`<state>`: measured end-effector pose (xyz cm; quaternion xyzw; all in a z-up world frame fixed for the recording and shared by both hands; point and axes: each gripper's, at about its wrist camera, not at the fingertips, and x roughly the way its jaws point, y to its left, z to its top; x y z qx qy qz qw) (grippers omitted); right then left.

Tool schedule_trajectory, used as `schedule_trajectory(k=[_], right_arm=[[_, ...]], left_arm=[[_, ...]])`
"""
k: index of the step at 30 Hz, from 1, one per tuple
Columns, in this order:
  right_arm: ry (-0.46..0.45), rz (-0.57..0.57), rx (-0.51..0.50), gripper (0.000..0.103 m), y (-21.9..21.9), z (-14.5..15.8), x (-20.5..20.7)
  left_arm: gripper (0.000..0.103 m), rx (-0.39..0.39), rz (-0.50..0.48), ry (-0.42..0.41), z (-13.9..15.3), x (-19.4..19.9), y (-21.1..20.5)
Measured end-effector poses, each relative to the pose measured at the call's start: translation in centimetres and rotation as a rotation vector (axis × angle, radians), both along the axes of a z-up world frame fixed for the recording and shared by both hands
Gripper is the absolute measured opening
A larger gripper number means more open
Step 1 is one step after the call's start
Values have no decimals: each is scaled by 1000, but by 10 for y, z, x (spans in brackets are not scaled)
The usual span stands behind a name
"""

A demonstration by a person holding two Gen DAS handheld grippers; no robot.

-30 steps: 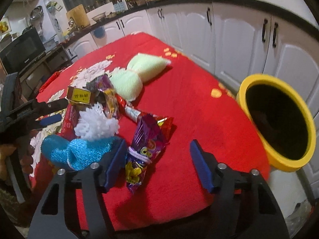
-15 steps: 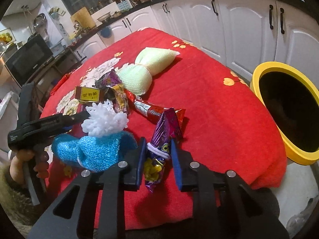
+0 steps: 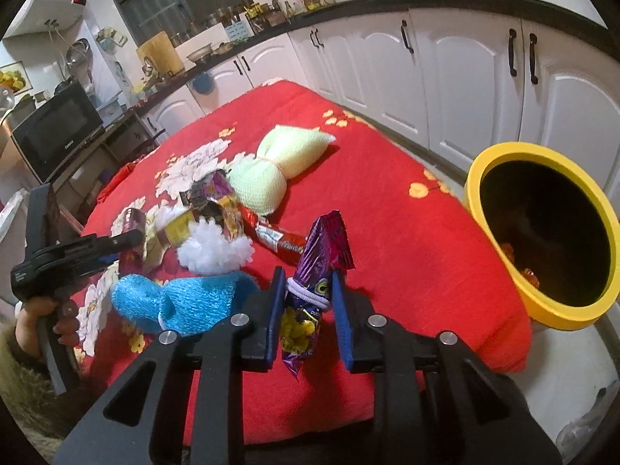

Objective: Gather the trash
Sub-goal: 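Grasp the red can with the left tool while the right tool grasps the purple candy wrapper, then carry the can and wrapper over the yellow bin and open both tools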

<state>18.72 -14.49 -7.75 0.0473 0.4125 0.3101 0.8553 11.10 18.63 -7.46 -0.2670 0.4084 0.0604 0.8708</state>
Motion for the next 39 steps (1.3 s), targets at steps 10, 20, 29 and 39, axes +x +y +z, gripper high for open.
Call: schedule_trajectory(k=[10, 20, 29, 39], right_arm=[[-54, -15, 14, 23, -10, 19, -2], [-108, -57, 32, 23, -30, 40, -2], [-146, -124, 50, 23, -63, 56, 7], [-181, -225, 72, 23, -107, 68, 19]], left_arm=[[24, 68, -13, -82, 36, -5, -9], [23, 117, -122, -139, 65, 22, -58], [23, 145, -228, -177, 80, 53, -112], [23, 168, -332, -204, 91, 82, -167]])
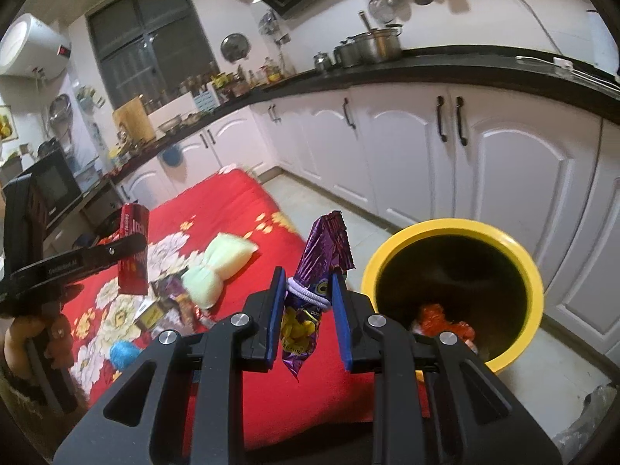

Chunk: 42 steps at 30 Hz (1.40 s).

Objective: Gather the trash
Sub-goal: 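Carry the can and wrapper over the yellow bin and open both tools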

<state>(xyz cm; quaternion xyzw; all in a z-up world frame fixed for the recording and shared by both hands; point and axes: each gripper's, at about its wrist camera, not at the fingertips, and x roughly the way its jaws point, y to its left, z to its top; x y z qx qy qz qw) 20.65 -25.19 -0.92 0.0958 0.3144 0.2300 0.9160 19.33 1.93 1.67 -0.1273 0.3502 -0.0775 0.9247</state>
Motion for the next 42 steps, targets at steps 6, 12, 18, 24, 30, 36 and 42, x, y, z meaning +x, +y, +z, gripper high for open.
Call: schedule_trajectory(k=[6, 12, 18, 24, 30, 36, 42], right_arm=[[-12, -55, 8, 23, -22, 3, 4], [-16, -102, 15, 23, -42, 2, 9], [-20, -138, 13, 23, -56, 0, 12], [-12, -164, 2, 23, -68, -5, 18], [6, -182, -18, 23, -76, -16, 25], [42, -196, -32, 23, -85, -33, 37], [89, -197, -51, 23, -89, -54, 49]], left_arm=[[23, 10, -62, -14, 4, 15, -34], [23, 12, -117, -14, 3, 28, -63], [23, 7, -160, -11, -2, 38, -85], [23, 0, -195, -3, -9, 52, -105], [23, -2, -226, 15, -20, 68, -127], [23, -3, -262, 48, -36, 88, -148], [23, 9, -303, 80, -53, 108, -170]])
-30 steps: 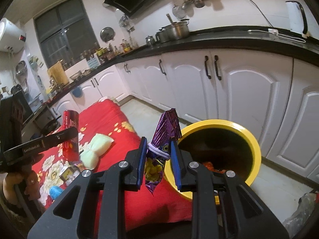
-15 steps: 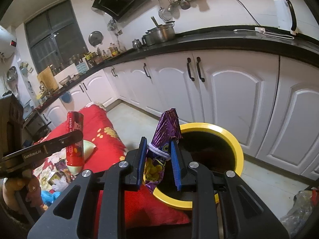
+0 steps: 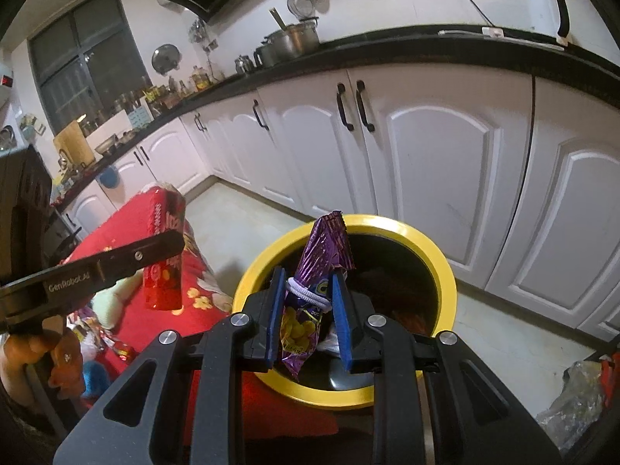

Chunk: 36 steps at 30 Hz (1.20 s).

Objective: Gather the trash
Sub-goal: 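Carry the can and wrapper over the yellow bin and open both tools, then move both tools back over the remaining trash on the bed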

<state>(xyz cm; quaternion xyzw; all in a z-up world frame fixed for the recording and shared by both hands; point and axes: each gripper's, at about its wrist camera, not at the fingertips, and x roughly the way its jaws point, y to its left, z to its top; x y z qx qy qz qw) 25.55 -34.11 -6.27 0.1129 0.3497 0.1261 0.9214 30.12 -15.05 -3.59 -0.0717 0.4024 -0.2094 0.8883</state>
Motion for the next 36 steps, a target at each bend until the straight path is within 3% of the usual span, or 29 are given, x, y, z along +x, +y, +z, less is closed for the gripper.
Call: schedule_trajectory(k=[8, 10, 12, 16, 18, 23, 27, 29, 36], right_arm=[[65, -3, -17, 26, -2, -28, 18], [82, -26, -17, 42, -6, -35, 22], [85, -47, -21, 51, -10, -37, 23], [82, -85, -25, 62, -19, -39, 19], [68, -103, -26, 64, -22, -36, 16], [17, -134, -36, 75, -25, -22, 6], [-7, -141, -38, 76, -23, -13, 3], [-22, -148, -38, 83, -21, -8, -1], [-70, -126, -58, 83, -8, 10, -11]], left_arm=[[24, 9, -17, 55, -21, 26, -19], [27, 23, 0, 66, -25, 31, -19], [55, 26, 20, 72, -27, 33, -17], [71, 39, 52, 70, -27, 32, -8], [93, 44, 75, 68, -26, 29, -3], [92, 47, 119, 60, -20, 22, 9], [92, 44, 137, 47, -12, 15, 17], [92, 44, 142, 30, -6, 9, 21], [92, 49, 162, -25, 10, -7, 34]])
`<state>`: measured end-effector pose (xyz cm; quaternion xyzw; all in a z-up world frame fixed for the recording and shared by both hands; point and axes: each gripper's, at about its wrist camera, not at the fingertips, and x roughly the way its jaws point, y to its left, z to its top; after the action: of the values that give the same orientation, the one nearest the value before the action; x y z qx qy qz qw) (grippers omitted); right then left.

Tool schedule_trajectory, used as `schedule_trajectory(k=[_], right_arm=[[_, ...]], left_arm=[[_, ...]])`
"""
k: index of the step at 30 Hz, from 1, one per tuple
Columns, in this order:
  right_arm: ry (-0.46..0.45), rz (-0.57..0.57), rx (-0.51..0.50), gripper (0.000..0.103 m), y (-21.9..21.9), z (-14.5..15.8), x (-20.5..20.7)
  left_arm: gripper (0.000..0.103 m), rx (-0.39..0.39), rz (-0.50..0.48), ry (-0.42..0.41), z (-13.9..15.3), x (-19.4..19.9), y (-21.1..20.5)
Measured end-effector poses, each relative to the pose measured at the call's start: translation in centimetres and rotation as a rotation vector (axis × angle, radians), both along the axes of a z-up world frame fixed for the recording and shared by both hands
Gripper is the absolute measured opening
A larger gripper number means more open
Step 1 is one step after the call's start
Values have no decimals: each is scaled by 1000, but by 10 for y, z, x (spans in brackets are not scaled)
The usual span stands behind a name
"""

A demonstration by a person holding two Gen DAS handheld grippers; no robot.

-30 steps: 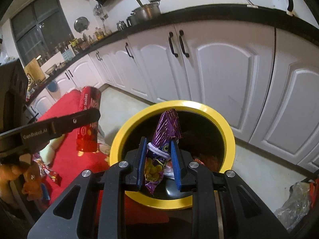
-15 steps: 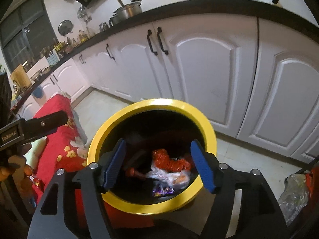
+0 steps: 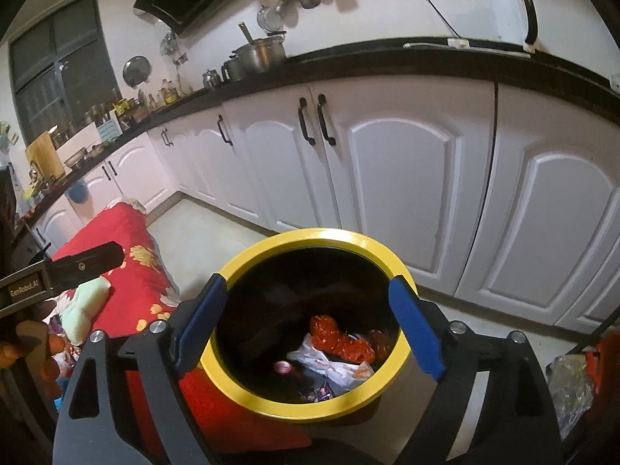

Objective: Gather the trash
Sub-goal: 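Move both tools back over the remaining trash on the bed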

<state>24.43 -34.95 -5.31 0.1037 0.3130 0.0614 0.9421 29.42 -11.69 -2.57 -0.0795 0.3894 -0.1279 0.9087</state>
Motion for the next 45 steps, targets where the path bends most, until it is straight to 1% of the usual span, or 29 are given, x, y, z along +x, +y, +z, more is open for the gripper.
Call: schedule_trajectory(k=[11, 24, 34, 45], right_arm=[[-49, 39, -5, 84, 19, 24, -17], [-95, 113, -20, 86, 54, 47, -40], [-117, 171, -33, 87, 81, 57, -56], [-130, 242, -52, 88, 113, 65, -73]], left_arm=[[92, -15, 48, -54, 19, -27, 30], [92, -39, 115, -118, 38, -61, 70], [92, -51, 163, -136, 42, -84, 104], [92, -57, 244, -154, 48, -108, 149]])
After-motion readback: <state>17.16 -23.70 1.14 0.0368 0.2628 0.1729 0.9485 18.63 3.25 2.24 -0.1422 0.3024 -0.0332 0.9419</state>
